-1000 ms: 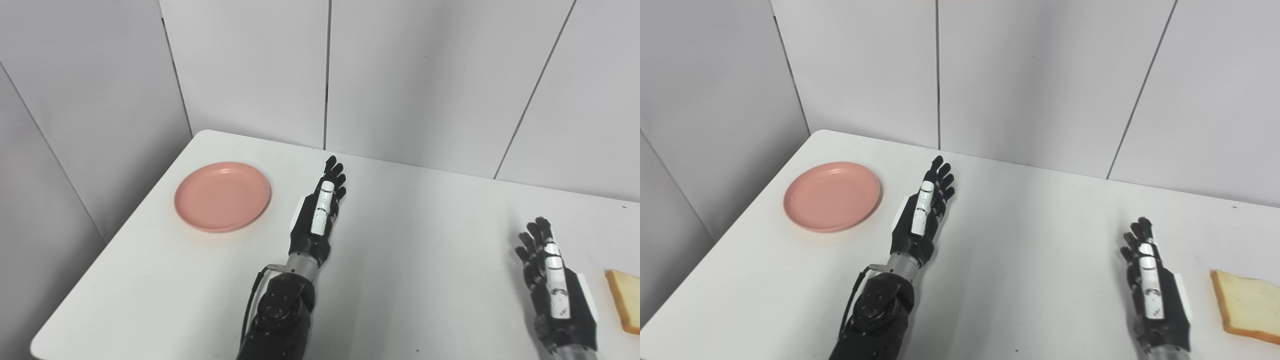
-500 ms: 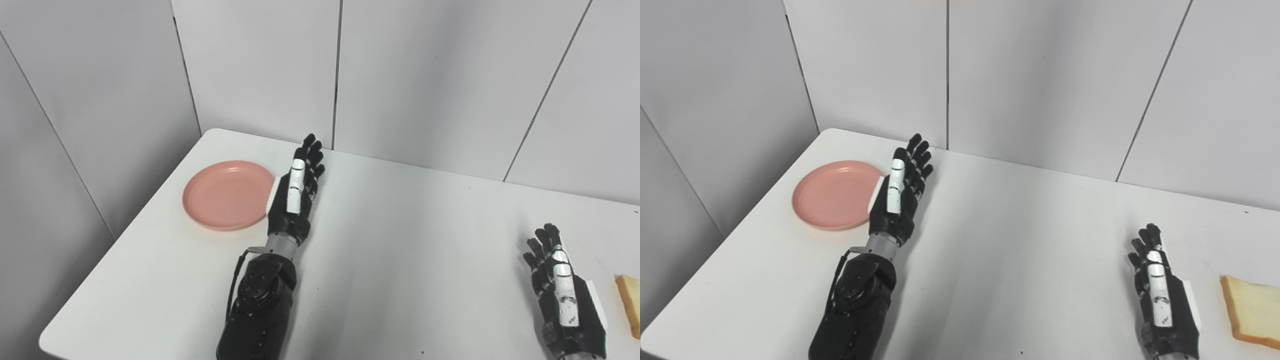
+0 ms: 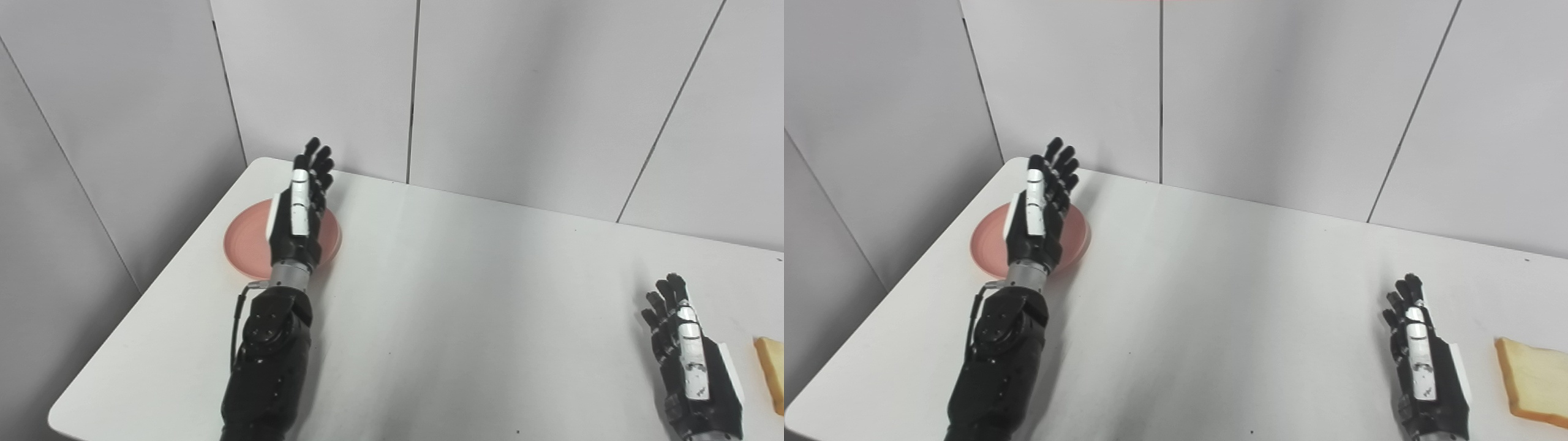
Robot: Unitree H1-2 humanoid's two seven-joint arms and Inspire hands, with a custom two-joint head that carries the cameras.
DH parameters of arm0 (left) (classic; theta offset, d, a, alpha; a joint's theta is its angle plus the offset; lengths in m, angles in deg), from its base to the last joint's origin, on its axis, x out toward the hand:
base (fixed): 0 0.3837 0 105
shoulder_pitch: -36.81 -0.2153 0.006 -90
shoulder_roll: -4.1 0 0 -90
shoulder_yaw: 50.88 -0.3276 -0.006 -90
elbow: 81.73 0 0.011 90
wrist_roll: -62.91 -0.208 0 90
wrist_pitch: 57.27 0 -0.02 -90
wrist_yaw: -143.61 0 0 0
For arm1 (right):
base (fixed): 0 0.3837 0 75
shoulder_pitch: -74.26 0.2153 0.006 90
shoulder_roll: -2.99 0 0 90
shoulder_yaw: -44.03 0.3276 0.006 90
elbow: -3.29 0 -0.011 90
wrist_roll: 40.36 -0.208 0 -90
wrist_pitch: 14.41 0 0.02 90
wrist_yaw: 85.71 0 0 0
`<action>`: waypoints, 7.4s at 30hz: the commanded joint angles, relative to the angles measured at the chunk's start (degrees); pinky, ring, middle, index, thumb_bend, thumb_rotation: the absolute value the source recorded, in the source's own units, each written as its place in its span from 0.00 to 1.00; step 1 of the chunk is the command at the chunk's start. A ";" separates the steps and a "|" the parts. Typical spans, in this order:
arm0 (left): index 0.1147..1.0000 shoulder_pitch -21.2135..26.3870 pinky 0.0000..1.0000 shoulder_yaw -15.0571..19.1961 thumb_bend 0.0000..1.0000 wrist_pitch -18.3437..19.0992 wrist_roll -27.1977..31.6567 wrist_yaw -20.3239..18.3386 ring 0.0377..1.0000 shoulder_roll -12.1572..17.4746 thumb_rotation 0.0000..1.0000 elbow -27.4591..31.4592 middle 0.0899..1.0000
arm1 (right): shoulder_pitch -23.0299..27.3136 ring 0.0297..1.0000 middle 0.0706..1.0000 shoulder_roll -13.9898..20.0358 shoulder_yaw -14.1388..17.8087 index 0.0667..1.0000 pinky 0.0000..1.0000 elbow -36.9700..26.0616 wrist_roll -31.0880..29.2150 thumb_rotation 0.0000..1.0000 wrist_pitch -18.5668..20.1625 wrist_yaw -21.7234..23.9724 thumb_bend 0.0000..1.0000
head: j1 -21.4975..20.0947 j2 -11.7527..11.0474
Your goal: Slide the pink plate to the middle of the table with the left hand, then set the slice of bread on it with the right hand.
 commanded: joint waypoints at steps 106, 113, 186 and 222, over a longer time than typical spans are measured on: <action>0.86 5.02 0.91 -1.14 0.74 -0.57 0.97 -5.47 0.87 13.74 1.00 -21.65 0.86 | 3.18 1.00 1.00 1.68 1.77 1.00 1.00 1.38 -2.52 0.92 -4.96 1.39 0.58 | 3.88 -1.58; 0.88 6.16 0.88 -3.47 0.74 -2.50 0.15 -6.77 0.87 12.66 1.00 -24.05 0.88 | 3.15 1.00 1.00 1.56 1.81 1.00 1.00 1.36 -2.28 0.91 -5.11 1.16 0.58 | 3.80 -1.55; 0.91 -3.94 0.93 -16.03 0.73 8.93 -1.33 -12.45 0.91 -4.40 0.99 -5.42 0.91 | 1.16 1.00 1.00 -3.27 -1.86 1.00 1.00 -8.13 1.86 0.89 0.74 -3.49 0.65 | -23.23 7.40; 0.91 -9.12 0.96 -17.26 0.71 9.70 -0.28 -13.25 0.92 -7.56 1.00 1.24 0.91 | 1.58 1.00 1.00 -6.65 -5.85 1.00 1.00 -11.22 6.66 0.87 5.92 -6.54 0.65 | -33.63 9.07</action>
